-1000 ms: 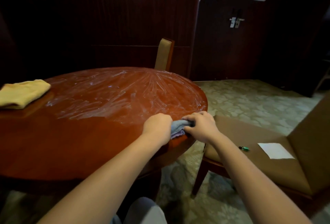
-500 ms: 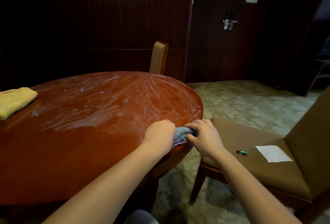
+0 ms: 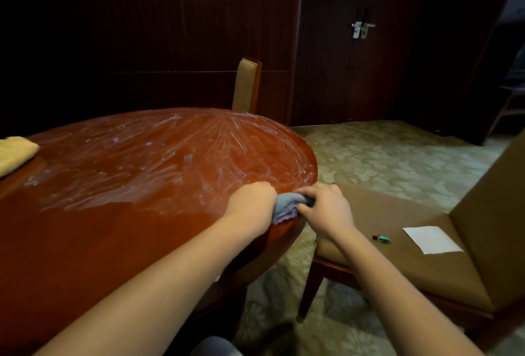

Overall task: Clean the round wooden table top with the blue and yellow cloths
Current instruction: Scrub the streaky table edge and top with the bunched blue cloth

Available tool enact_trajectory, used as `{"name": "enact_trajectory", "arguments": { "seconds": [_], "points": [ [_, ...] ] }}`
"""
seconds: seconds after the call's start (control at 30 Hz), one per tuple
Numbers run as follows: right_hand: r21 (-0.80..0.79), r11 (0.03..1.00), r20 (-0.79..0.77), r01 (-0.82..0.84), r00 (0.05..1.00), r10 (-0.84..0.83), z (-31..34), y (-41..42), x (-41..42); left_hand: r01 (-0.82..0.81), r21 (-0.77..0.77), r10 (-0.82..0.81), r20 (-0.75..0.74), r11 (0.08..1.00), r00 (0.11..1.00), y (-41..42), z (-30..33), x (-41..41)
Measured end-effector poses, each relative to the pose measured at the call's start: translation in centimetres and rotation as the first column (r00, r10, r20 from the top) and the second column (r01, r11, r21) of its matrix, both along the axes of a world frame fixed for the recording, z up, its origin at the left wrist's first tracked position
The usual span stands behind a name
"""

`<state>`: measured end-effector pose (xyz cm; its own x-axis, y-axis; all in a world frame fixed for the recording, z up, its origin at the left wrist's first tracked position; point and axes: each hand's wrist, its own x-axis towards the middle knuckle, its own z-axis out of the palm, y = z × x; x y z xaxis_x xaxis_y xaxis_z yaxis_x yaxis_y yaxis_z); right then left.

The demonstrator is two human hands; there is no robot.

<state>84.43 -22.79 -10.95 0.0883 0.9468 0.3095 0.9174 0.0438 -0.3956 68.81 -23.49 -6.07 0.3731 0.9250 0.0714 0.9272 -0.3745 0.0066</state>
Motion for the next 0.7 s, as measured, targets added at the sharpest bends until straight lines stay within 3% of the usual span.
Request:
{"name": "enact_trajectory", "arguments": {
  "seconds": [0.13, 0.23, 0.43, 0.6, 0.7],
  "points": [
    [-0.056, 0.998, -0.009, 0.027, 1.000, -0.028, 0.9, 1.0, -0.4, -0.001, 0.048, 0.003, -0.047, 0.999, 0.999, 0.1, 0.9, 1.5],
    [0.007, 1.000, 0.042, 0.008, 0.999, -0.009, -0.1, -0.8, -0.3, 0.024, 0.047, -0.021, -0.081, 0.999, 0.997, -0.1, 0.1, 0.9],
    [-0.057, 0.998, -0.071, 0.020, 0.997, -0.024, 1.0, 0.9, -0.3, 0.016, 0.037, -0.013, -0.086, 0.999, 0.996, 0.8, 0.8, 1.6],
    [0.019, 1.000, 0.057, 0.005, 0.998, -0.006, -0.4, -1.5, -0.5, 0.098, 0.033, -0.091, -0.173, 0.995, 0.981, 0.4, 0.4, 1.0],
    [-0.007, 1.000, -0.001, 0.025, 1.000, -0.025, -0.3, -0.4, 0.1, 0.095, 0.008, -0.093, -0.151, 0.995, 0.984, 1.6, 0.7, 0.8]
  ]
}}
